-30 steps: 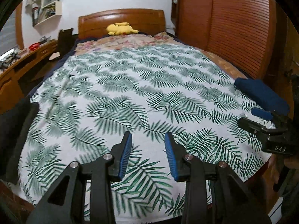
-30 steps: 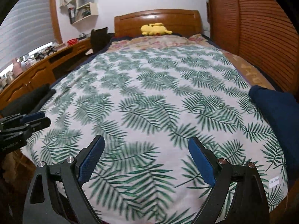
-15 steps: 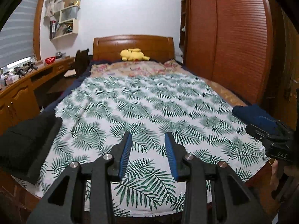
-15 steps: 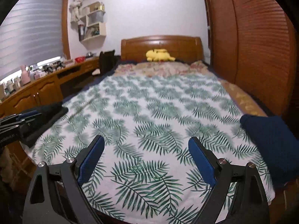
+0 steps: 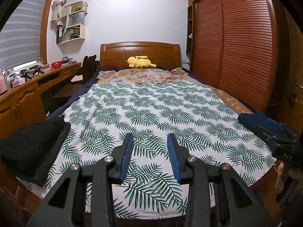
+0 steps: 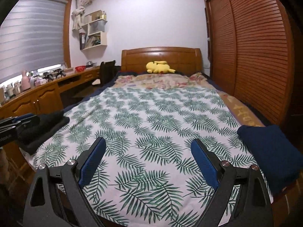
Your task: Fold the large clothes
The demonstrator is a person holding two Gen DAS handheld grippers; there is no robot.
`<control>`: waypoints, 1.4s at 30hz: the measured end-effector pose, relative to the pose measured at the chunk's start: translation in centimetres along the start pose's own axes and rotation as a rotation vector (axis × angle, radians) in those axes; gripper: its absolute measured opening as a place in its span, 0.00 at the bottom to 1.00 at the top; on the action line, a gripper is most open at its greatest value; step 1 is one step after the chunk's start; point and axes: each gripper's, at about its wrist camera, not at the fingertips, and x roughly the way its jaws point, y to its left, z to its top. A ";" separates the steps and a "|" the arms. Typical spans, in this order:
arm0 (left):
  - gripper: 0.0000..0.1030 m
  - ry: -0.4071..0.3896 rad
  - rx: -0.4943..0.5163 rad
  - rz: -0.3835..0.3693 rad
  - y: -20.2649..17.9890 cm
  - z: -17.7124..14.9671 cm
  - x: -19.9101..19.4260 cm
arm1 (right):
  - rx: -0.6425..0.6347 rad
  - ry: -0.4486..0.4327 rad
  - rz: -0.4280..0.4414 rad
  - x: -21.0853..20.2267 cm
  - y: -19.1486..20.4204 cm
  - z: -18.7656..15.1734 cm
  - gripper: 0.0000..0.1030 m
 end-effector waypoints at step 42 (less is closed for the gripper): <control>0.36 -0.014 0.003 0.009 -0.6 -0.3 -0.7 | 0.002 -0.010 0.004 -0.1 0.2 -0.1 0.90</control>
